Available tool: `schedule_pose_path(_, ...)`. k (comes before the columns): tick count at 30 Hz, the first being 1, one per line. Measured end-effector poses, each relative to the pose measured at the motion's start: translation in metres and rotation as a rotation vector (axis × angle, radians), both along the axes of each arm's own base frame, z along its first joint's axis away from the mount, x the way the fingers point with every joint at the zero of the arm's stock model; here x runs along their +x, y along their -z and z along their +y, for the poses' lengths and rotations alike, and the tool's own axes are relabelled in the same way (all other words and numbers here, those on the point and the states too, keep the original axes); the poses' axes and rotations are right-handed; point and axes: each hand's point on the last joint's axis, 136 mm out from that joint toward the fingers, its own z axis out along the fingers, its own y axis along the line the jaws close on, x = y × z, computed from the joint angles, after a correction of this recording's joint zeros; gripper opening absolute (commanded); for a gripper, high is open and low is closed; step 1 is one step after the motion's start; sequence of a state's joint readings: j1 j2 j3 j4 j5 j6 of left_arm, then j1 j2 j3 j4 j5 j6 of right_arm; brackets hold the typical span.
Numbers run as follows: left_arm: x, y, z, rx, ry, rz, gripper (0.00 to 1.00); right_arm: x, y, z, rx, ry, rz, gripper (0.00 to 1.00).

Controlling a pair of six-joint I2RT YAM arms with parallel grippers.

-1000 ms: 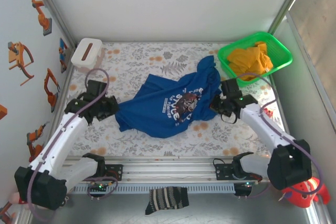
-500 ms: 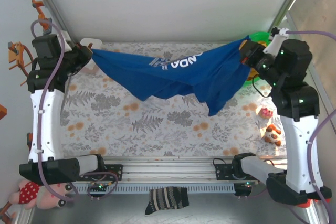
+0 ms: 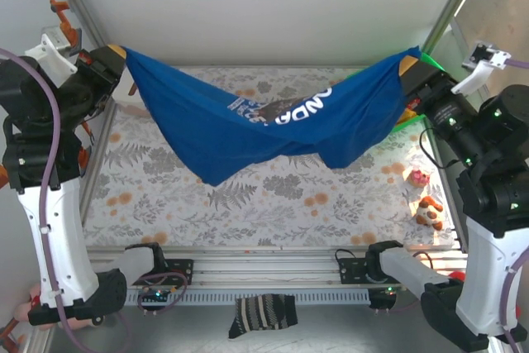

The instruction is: Fold the inside-out t-shirt

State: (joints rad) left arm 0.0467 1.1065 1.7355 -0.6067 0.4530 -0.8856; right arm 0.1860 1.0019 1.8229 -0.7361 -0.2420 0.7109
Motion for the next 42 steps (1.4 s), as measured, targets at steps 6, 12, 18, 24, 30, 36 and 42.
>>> schedule_pose_path(6, 0.059, 0.085, -0.002, -0.037, 0.026, 0.218, 0.02, 0.062, 0.099, 0.013, -0.031, -0.006, 0.284, 0.00)
schedule_pose_path(12, 0.141, 0.239, 0.004, 0.001, 0.039, 0.572, 0.10, 0.155, 0.232, 0.028, -0.138, -0.001, 0.613, 0.01)
schedule_pose_path(18, 0.184, 0.356, 0.009, 0.077, 0.074, 0.788, 0.38, 0.217, 0.353, 0.040, -0.241, -0.040, 0.832, 0.53)
schedule_pose_path(24, 0.182, 0.373, 0.018, 0.183, 0.062, 0.813, 0.54, 0.192, 0.372, 0.037, -0.262, -0.055, 0.846, 0.53)
schedule_pose_path(30, 0.149, 0.367, 0.016, 0.310, 0.022, 0.818, 0.55, 0.134, 0.397, 0.026, -0.287, -0.040, 0.877, 0.54)
schedule_pose_path(36, 0.122, 0.418, 0.012, 0.393, 0.029, 0.960, 0.55, 0.095, 0.452, 0.017, -0.339, -0.030, 1.013, 0.56)
schedule_pose_path(42, 0.118, 0.457, 0.018, 0.428, 0.024, 1.059, 0.52, 0.079, 0.471, 0.021, -0.379, -0.040, 1.053, 0.57)
